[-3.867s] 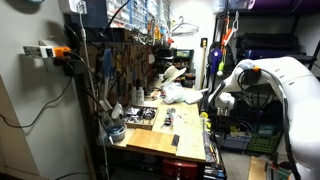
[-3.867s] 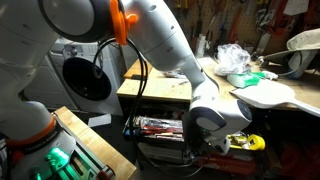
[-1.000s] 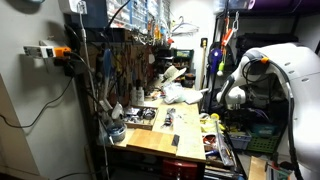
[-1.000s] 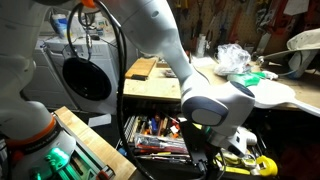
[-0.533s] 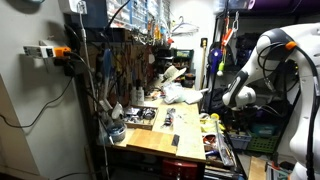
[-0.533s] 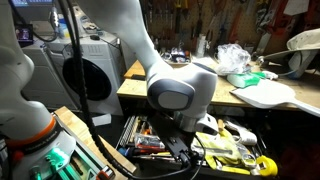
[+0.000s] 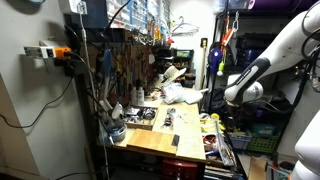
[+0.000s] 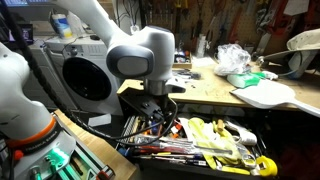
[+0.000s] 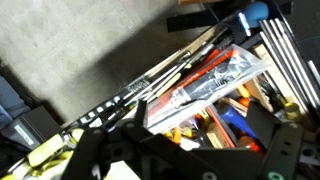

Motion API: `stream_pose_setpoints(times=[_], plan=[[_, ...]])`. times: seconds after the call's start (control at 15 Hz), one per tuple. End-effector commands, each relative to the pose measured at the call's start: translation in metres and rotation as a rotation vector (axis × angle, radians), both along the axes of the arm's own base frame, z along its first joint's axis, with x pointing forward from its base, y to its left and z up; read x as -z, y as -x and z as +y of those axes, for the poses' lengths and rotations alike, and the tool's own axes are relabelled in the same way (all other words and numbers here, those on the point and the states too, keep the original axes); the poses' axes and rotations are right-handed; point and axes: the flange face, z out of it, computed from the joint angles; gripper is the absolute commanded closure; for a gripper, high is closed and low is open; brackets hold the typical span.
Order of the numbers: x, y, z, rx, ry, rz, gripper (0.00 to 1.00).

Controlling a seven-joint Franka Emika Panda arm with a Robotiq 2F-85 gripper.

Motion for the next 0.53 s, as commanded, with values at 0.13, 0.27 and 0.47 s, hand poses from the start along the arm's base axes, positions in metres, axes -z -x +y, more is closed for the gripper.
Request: stream_pose_setpoints(times=[0.13, 0.27, 0.47], plan=[[-0.079, -0.006, 0.061, -0.023, -0.062, -0.100, 0.00], [-0.101, -0.001, 0.074, -0.037, -0.073, -0.120, 0.00], [-0.107, -0.010, 0.065, -0.052, -0.057, -0.106, 0.00]])
